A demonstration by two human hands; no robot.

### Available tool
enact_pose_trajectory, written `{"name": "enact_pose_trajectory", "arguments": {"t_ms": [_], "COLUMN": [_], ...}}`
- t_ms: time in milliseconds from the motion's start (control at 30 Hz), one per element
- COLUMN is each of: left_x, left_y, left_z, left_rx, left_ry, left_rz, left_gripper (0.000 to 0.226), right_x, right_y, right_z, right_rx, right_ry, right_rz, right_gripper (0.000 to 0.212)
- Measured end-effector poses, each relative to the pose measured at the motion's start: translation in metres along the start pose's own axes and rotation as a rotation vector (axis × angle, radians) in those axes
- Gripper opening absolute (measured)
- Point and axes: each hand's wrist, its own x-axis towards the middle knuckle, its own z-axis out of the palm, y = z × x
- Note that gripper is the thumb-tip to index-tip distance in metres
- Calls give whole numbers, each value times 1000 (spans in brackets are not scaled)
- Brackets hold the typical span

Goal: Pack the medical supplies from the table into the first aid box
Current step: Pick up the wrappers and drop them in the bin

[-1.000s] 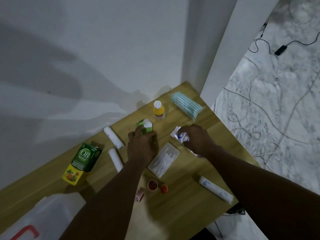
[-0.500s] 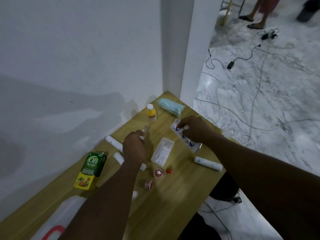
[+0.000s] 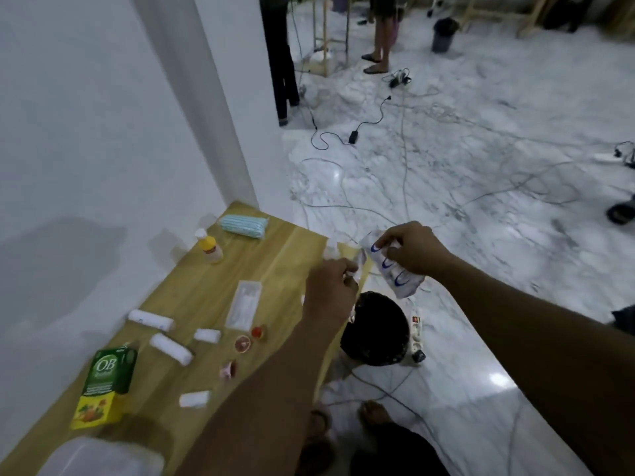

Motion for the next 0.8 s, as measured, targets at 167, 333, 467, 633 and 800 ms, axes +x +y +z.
{"name": "enact_pose_trajectory", "arguments": {"t_ms": [167, 333, 467, 633, 800], "left_x": [14, 22, 28, 35, 41], "left_y": [4, -67, -152, -247, -281], "left_z": [110, 228, 315, 387, 412], "left_rx": [-31, 37, 134, 228, 177], "left_ry": [-132, -306, -342, -397, -601], "left_rz": [-170, -457, -613, -673, -674], "left_gripper": [28, 26, 27, 24, 32], "right_x": [31, 64, 94, 127, 142], "right_y": [123, 237, 313, 379, 408], "right_z": [11, 116, 238, 346, 370], "right_rx": [83, 150, 219, 236, 194], "right_ry": [-8, -226, -328, -403, -516], "right_rz": [217, 401, 486, 482, 414], "right_gripper": [20, 18, 25, 26, 38]}}
